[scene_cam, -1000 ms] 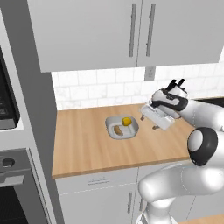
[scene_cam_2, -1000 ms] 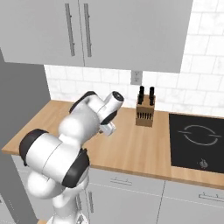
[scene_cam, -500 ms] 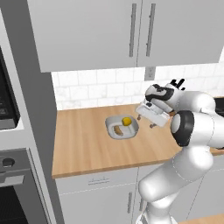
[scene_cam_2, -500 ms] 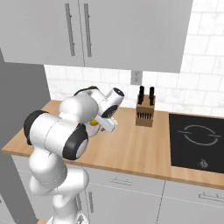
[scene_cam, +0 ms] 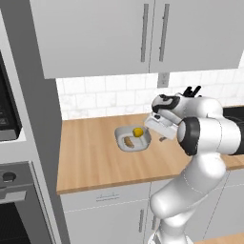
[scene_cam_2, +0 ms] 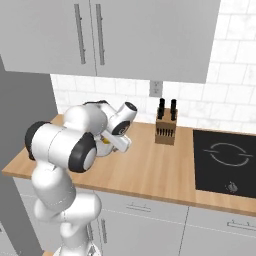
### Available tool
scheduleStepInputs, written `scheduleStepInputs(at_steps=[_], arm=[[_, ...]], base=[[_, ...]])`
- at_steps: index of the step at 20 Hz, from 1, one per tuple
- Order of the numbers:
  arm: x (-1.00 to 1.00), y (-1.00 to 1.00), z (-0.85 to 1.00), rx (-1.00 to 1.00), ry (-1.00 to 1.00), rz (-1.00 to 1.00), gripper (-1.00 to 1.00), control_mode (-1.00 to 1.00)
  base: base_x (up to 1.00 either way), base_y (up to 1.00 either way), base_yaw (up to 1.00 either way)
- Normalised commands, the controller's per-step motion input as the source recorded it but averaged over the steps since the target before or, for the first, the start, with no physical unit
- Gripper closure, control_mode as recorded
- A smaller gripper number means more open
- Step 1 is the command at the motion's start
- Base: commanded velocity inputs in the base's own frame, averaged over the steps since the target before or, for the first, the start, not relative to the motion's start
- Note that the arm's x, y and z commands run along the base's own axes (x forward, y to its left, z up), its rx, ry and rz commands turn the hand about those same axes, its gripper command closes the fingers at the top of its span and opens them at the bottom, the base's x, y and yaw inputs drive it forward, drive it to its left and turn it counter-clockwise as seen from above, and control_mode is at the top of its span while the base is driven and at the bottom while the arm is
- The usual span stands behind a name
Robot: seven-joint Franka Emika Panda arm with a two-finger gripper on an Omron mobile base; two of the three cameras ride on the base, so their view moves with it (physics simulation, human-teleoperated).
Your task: Take the meat container that has the fish and place it on the second highest rack of the freezer. Then take the vegetable container that has the sweet potato and lemon and place it on the highest rack of the freezer.
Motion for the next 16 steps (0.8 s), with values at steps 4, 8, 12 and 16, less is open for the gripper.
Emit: scheduleStepInputs(at_steps=[4, 8, 12, 16], arm=[[0.24, 0.22, -0.24, -0.06, 0.00, 0.00, -1.00, -1.00], [0.31, -0.02, -0.32, -0.03, 0.00, 0.00, -1.00, -1.00], [0.36, -0.09, -0.28, -0.02, 0.03, 0.00, -1.00, -1.00], [0.45, -0.05, -0.22, -0.01, 0.05, 0.00, -1.00, -1.00]], base=[[0.00, 0.00, 0.00], [0.00, 0.00, 0.00], [0.00, 0.00, 0.00], [0.00, 0.00, 0.00]])
